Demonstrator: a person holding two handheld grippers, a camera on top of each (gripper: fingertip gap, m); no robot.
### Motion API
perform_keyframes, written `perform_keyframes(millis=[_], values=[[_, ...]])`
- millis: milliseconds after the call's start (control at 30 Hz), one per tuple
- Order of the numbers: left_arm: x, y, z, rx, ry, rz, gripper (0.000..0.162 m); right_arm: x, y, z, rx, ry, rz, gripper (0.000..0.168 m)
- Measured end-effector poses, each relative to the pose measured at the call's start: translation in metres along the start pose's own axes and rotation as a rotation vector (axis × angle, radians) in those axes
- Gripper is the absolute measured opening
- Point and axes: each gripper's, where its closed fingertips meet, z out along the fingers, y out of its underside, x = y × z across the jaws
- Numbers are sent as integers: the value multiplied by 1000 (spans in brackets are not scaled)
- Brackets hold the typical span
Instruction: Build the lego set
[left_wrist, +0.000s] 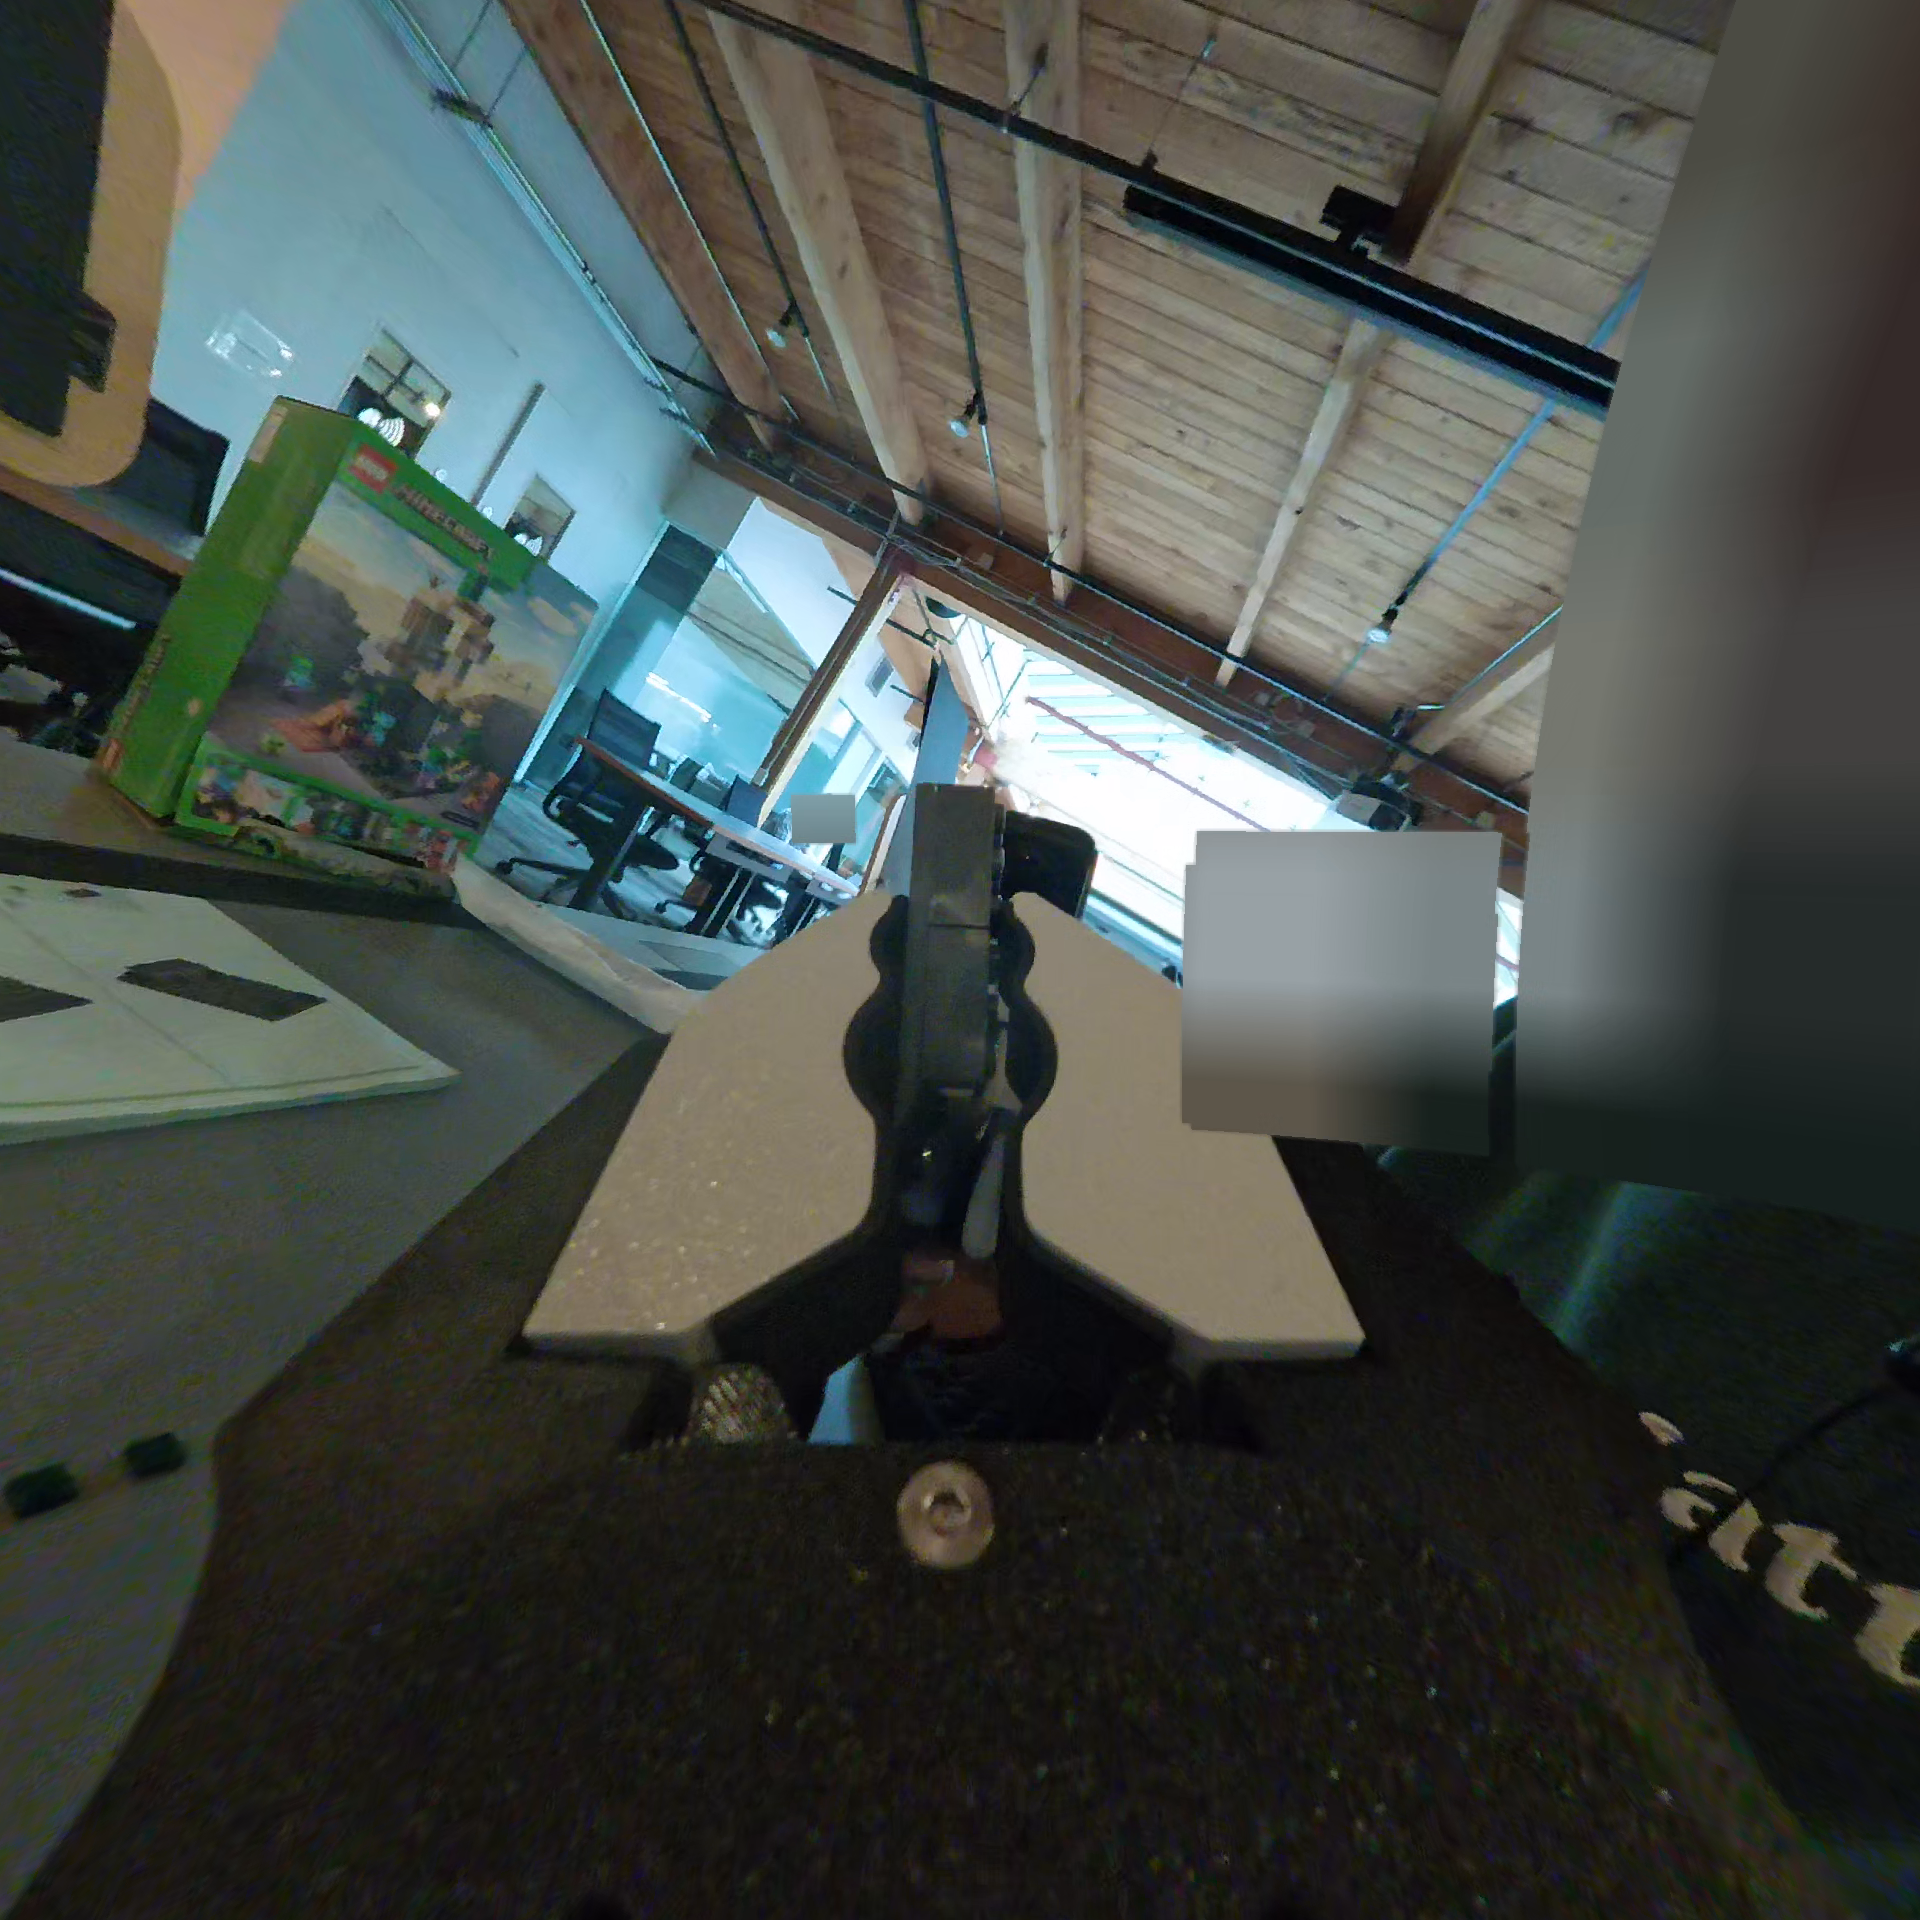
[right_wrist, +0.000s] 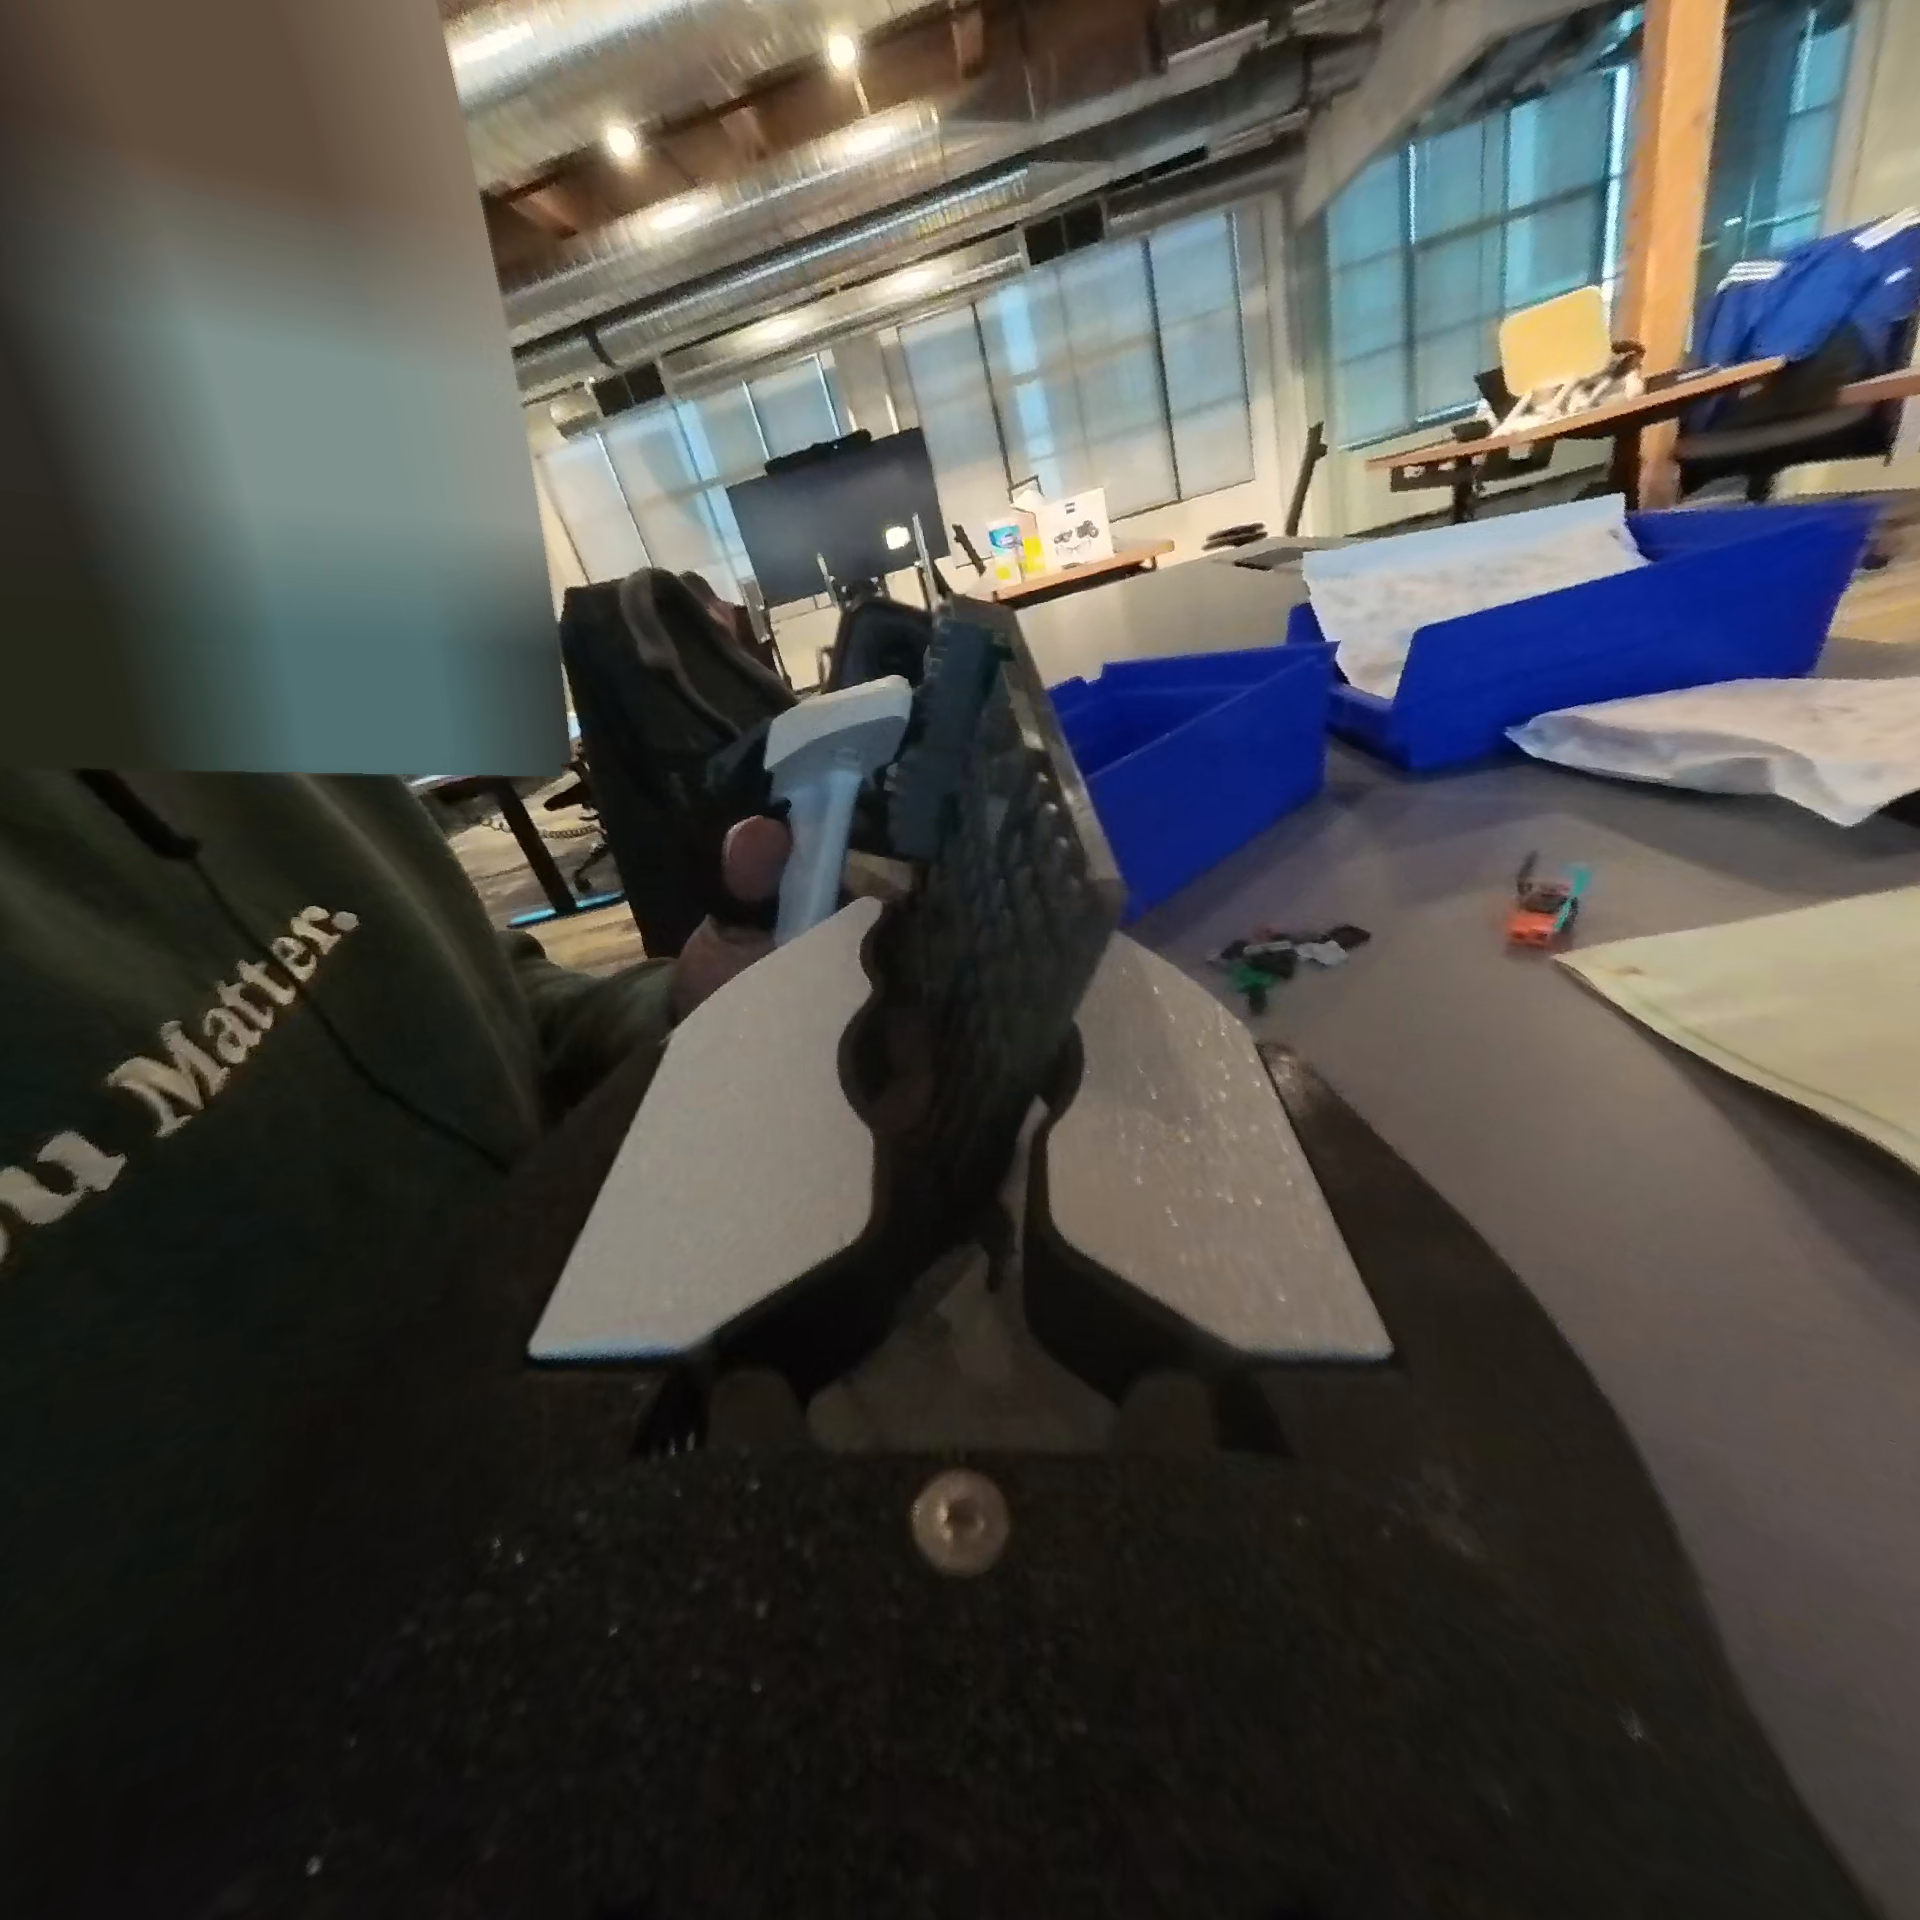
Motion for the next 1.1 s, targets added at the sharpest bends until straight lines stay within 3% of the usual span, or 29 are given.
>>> perform_keyframes(millis=[300,700,833,1000,1067,1100], values=[[14,-2,-11,89,159,19,16,-15,0,-1,-9,-7,-46,9],[22,3,-14,85,227,92,16,-20,3,-3,-19,-3,-87,7],[9,3,-11,71,144,39,16,-9,6,-4,-34,18,17,8],[-18,3,-6,57,-38,-94,16,12,8,-5,-54,7,346,10],[-31,4,-6,64,-122,-168,16,19,8,-6,-57,-3,449,23],[-36,5,-6,72,-146,-215,16,22,11,-6,-75,-1,482,21]])
